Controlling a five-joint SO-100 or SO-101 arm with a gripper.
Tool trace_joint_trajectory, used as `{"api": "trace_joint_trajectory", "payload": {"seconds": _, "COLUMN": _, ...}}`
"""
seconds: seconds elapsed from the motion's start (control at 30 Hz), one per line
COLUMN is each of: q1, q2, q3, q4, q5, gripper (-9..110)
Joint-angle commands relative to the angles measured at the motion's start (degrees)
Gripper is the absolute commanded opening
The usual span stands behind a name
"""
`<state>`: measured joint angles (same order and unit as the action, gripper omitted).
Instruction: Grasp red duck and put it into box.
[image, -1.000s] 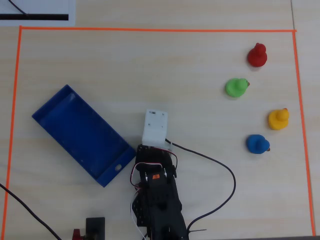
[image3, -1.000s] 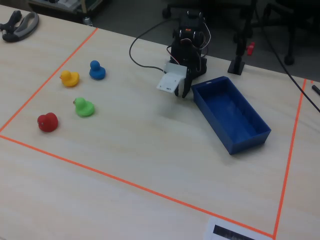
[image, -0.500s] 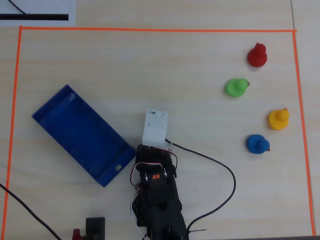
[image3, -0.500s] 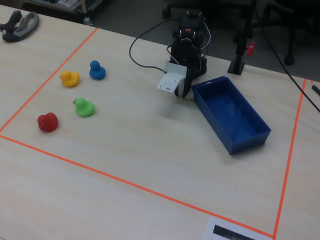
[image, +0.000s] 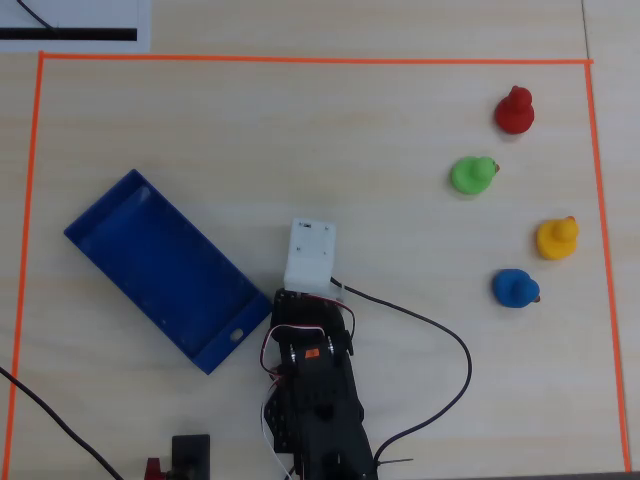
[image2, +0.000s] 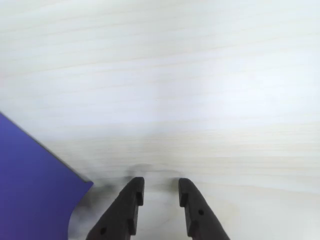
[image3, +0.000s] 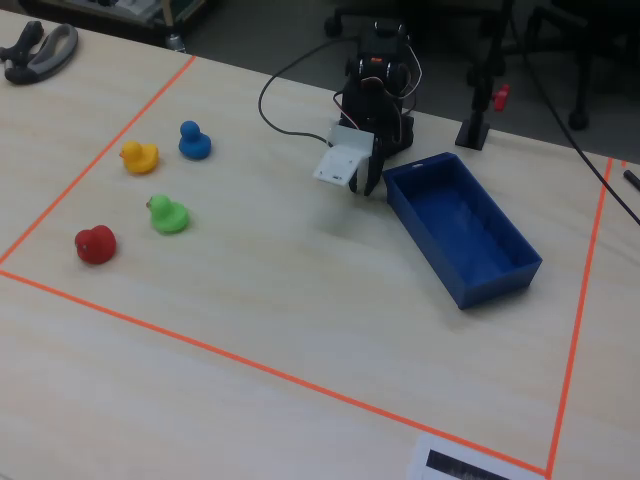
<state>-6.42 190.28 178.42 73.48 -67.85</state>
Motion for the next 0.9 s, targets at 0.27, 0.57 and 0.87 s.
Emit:
{"api": "trace_joint_trajectory", "payload": {"seconds": 0.27, "q1": 1.4, "q2": -0.6, "q3": -0.2, "q4": 1.1, "q5": -0.3, "gripper": 6}}
{"api": "trace_joint_trajectory", "payload": {"seconds": 0.57, "q1": 8.0, "q2": -1.1, "q3": -1.0, "q4": -1.2, "q5": -4.9, "gripper": 2}}
{"api": "trace_joint_trajectory", "payload": {"seconds": 0.87, "q1": 16.7, "q2": -26.5, "q3": -24.7, "q4": -12.0, "q5": -8.6, "gripper": 19}}
